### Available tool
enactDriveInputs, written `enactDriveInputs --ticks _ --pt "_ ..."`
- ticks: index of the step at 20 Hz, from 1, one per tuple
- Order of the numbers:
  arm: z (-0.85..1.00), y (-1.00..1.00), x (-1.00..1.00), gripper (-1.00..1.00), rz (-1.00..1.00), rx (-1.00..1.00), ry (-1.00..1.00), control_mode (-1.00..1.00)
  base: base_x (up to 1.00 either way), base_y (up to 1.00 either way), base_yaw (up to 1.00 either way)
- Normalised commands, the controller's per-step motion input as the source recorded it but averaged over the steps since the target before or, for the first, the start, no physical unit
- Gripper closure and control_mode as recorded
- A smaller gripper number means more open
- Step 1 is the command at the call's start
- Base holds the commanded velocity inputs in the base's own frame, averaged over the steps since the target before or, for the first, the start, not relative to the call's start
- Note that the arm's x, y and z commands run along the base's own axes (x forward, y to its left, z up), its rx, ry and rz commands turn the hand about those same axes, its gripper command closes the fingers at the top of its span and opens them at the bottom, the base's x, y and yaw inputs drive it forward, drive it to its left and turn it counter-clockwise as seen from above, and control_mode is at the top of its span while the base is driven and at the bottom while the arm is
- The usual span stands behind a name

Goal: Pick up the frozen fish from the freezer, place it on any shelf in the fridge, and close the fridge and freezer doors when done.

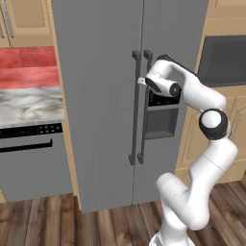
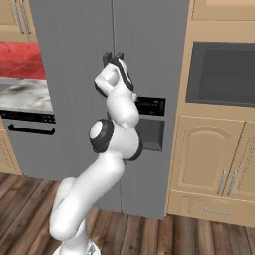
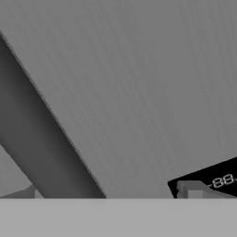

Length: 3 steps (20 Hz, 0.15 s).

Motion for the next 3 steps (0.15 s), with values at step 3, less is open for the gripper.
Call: enactDriveInputs --ticks 3 --pt "0.0 0.77 0.04 -1.0 -0.11 -0.27 -0.17 -1.0 0.0 0.0 0.0"
